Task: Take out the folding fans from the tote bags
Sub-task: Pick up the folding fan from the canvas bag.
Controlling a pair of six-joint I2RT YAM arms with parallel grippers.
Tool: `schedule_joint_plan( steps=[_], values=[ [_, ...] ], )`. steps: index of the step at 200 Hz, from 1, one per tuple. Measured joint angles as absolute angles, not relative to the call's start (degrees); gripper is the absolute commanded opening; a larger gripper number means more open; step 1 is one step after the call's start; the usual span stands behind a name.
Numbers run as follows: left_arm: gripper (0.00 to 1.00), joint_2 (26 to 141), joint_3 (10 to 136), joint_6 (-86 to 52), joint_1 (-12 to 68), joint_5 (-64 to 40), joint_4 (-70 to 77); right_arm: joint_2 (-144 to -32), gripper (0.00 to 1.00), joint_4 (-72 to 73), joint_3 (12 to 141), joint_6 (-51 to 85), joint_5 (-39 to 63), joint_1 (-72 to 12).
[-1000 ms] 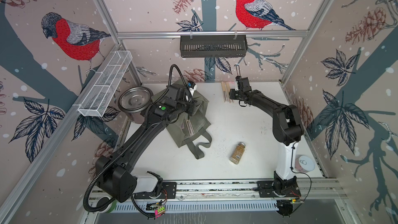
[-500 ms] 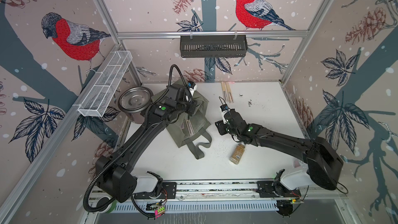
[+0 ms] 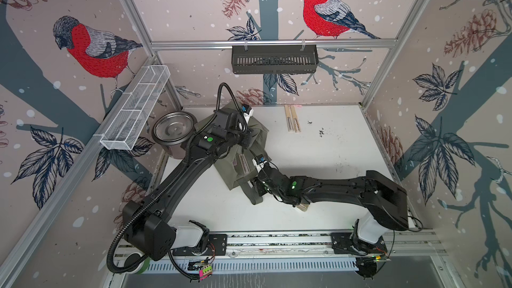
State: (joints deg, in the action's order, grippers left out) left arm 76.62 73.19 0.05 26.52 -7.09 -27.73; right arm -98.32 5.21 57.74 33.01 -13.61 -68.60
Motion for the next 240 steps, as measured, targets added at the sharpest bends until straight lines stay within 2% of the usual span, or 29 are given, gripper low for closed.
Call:
schedule_joint_plan(
  steps=[49,210,240],
  values=[
    [0.00,75.94,73.19,0.47,26.52,-7.31,-27.75,-108.38,0.57,4.84,66.06,34.83,-14.98,-67.66],
    [0.00,75.99,73.19,0.54,26.55,-7.29,-27.77,-122.41,0.58,0.12,77.97,37.54,-15.03,-63.77],
    [0.00,76.20,73.21,0.54,26.55,-7.18,-27.81,-124.25,0.55,0.64,79.70,37.54,-16.51,-63.79]
  ],
)
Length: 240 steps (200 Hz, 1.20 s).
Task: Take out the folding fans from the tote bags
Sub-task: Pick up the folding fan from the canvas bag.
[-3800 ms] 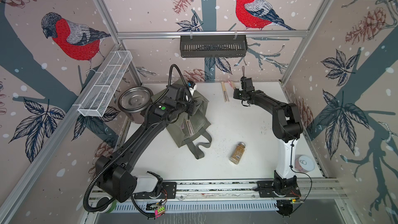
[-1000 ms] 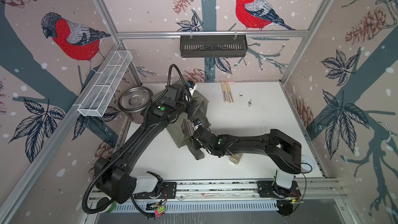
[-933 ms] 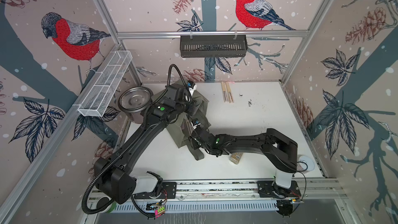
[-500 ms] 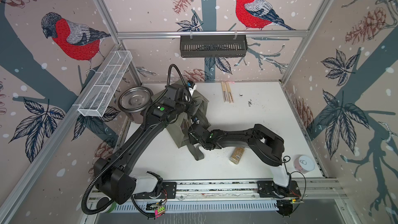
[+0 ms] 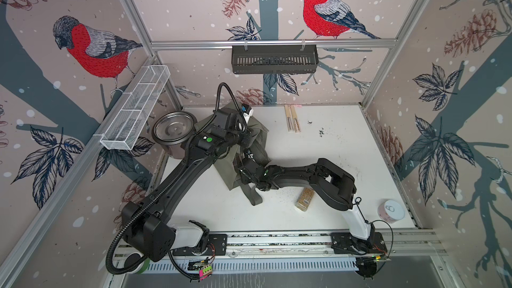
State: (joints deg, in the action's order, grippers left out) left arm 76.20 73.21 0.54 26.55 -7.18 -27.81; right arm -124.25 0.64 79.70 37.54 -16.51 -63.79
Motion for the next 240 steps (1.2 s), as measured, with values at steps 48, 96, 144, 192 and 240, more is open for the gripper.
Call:
schedule_joint_plan(
  steps=[48,96,144,192,240],
  values=[
    [0.00,76.31,73.21,0.54,26.55,-7.05,-27.83,-125.56,0.42,1.80,80.53,37.52,-18.46,-64.01],
    [0.00,76.44,73.21,0.54,26.70,-6.87,-27.86,-126.10,0.35,0.49,81.89,37.52,-18.85,-64.10],
    [0.00,76.60,73.21,0.54,27.07,-6.79,-27.86,-125.56,0.31,-0.89,82.04,37.56,-17.96,-64.20],
    [0.00,76.66,73.21,0.51,27.18,-6.85,-27.81,-123.66,0.30,-3.79,81.93,37.74,-15.22,-64.45],
    [0.00,76.77,73.21,0.51,27.18,-6.76,-27.81,-121.36,0.29,-5.63,80.47,38.00,-13.74,-64.60]
  ],
)
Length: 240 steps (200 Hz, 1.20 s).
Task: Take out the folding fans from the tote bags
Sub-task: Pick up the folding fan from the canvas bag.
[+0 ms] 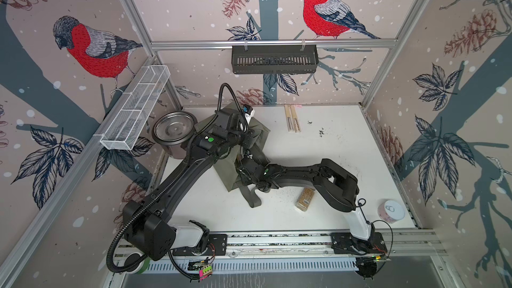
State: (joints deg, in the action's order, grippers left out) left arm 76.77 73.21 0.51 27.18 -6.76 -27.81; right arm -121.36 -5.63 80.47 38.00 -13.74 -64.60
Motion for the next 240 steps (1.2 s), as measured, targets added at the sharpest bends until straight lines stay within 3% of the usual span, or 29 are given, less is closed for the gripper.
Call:
schedule_joint_plan(
  steps=[97,156,240],
  values=[
    [0.00,76.88,73.21,0.51,27.29,-6.24,-27.79,-115.52,0.31,-5.63,74.54,38.81,-13.50,-63.99],
    [0.00,76.97,73.21,0.54,27.29,-6.13,-27.79,-115.55,0.52,-5.34,73.12,38.72,-12.47,-61.43],
    [0.00,77.06,73.21,0.54,27.38,-5.98,-27.83,-113.99,0.49,0.91,67.81,40.71,-0.75,-56.14]
  ],
)
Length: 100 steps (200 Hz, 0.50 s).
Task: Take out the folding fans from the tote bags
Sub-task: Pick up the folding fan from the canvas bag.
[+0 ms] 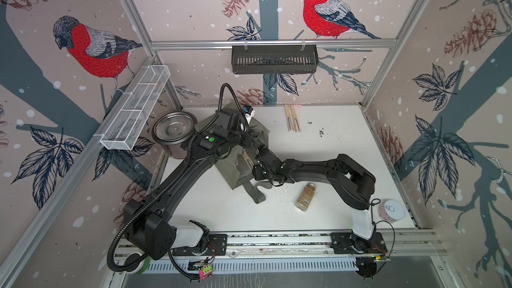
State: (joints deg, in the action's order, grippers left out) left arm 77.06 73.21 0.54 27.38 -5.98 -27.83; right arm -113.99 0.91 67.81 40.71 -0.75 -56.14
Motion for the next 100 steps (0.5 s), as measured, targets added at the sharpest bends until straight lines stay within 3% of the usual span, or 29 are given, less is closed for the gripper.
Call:
schedule_joint_plan(
  steps=[100],
  values=[
    [0.00,77.14,73.19,0.56,27.57,-5.85,-27.94,-116.51,0.35,10.83,66.06,45.50,15.40,-52.84]
  ],
)
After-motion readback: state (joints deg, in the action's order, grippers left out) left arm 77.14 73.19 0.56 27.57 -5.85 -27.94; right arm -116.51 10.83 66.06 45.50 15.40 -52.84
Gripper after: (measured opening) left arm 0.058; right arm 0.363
